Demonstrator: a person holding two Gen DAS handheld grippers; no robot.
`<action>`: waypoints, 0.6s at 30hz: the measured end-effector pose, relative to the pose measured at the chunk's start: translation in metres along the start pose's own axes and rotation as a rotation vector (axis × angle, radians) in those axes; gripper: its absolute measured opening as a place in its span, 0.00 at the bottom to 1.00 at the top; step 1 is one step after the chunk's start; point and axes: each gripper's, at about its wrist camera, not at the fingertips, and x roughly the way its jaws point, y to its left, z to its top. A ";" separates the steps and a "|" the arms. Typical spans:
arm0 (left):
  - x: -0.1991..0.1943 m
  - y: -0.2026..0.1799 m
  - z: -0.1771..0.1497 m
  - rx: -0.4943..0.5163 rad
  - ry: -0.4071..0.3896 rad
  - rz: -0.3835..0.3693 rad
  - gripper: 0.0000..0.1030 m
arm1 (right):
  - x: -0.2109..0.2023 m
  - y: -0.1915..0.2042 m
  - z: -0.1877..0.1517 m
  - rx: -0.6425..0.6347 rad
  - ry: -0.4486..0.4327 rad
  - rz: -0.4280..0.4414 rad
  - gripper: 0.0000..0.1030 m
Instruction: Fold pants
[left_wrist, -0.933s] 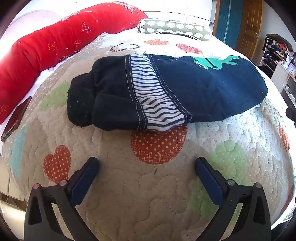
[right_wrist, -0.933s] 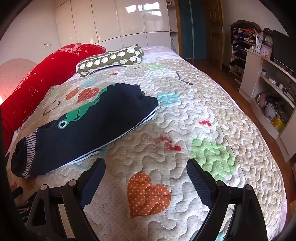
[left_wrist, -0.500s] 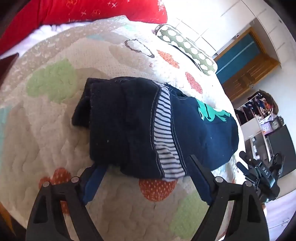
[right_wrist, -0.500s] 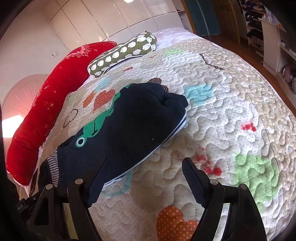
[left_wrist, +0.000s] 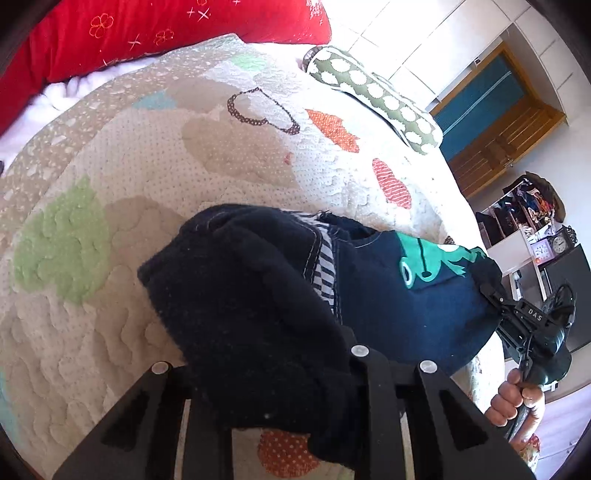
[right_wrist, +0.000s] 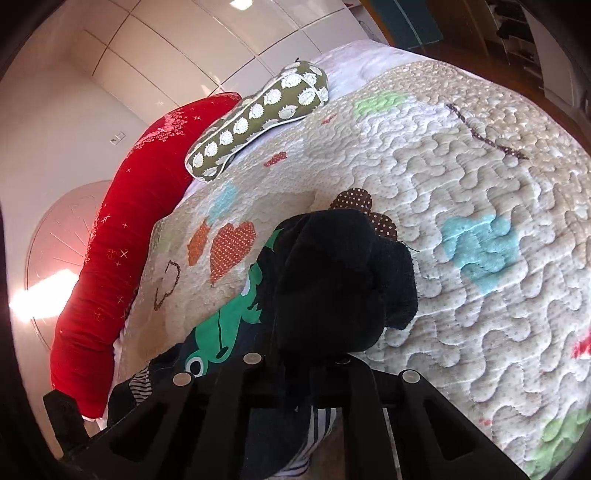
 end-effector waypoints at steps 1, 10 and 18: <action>-0.008 -0.003 -0.002 0.004 -0.004 -0.017 0.23 | -0.012 0.004 -0.001 -0.006 -0.015 0.008 0.07; -0.067 -0.028 -0.039 0.067 -0.058 -0.084 0.32 | -0.135 -0.013 -0.063 -0.013 -0.144 0.039 0.07; -0.067 0.028 -0.063 -0.087 -0.020 -0.030 0.40 | -0.096 -0.044 -0.121 0.016 -0.037 -0.132 0.19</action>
